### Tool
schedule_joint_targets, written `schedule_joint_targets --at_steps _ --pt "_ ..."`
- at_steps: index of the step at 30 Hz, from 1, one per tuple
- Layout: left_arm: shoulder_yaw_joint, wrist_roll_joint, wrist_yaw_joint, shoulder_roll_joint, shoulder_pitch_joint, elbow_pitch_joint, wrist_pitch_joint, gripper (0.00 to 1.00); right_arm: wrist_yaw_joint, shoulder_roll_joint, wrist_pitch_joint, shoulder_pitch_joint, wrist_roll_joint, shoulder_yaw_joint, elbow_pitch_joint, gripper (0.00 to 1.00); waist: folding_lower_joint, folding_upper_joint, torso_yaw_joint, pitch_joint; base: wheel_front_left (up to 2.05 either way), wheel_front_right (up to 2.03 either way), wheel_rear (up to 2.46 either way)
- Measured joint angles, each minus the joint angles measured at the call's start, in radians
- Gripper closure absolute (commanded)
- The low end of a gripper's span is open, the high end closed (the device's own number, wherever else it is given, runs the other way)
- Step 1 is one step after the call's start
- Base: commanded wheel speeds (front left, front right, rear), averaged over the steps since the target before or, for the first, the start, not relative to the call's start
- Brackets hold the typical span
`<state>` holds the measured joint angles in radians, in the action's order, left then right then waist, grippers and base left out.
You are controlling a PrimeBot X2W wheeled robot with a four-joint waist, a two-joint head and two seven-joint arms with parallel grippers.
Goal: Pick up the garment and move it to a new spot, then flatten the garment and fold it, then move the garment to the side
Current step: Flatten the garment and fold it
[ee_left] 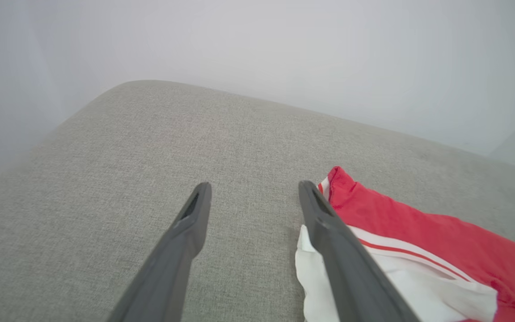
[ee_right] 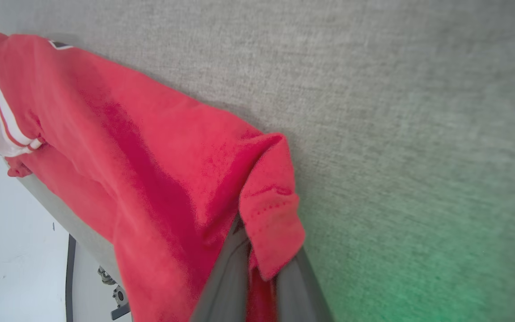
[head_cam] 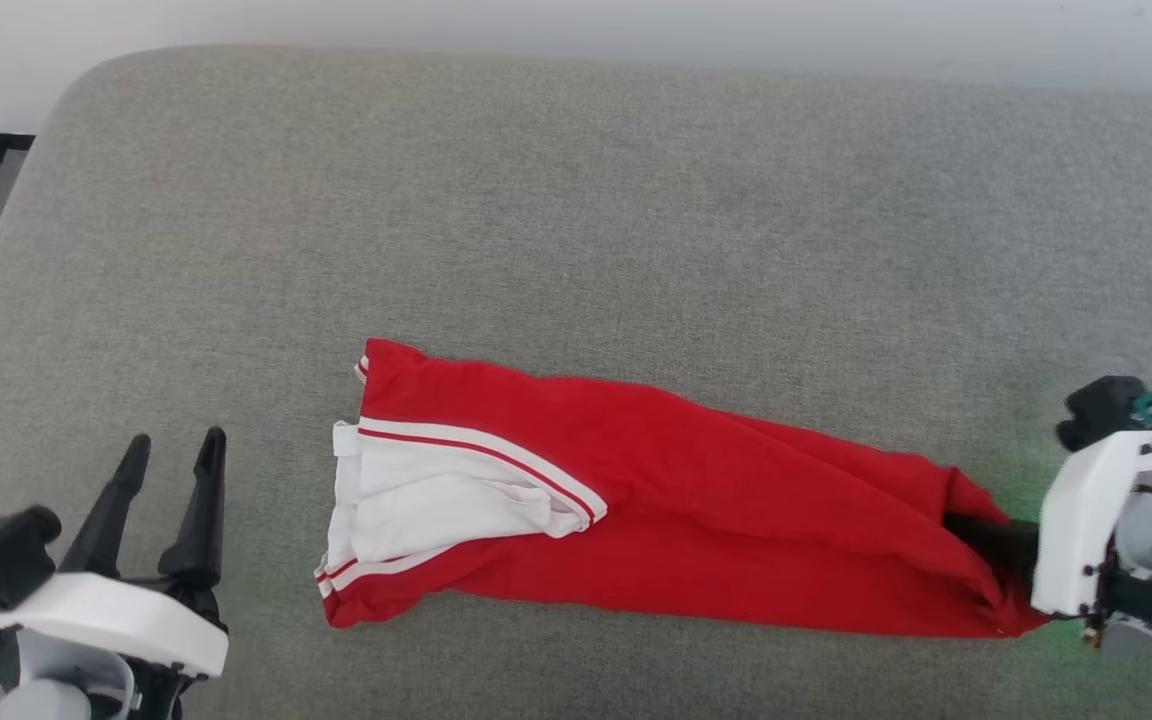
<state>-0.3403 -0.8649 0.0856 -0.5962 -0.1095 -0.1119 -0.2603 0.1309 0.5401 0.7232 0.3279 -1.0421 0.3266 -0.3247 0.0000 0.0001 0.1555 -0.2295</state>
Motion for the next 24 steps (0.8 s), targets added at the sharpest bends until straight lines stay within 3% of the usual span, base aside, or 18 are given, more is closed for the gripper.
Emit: schedule_joint_targets --at_steps 9,24 --pt "0.128 0.104 -0.114 0.128 0.081 -0.035 0.000 0.00 0.000 0.079 -0.044 -0.002 -0.027 -0.080 -0.044 1.00 0.0001 0.0000 -0.013 0.022 0.00 0.00 0.00" --pt "0.257 0.221 -0.201 0.270 0.115 -0.073 0.000 0.00 0.000 0.203 -0.074 0.051 0.080 -0.231 -0.235 1.00 0.0000 0.0000 -0.062 0.039 0.00 0.00 0.00"
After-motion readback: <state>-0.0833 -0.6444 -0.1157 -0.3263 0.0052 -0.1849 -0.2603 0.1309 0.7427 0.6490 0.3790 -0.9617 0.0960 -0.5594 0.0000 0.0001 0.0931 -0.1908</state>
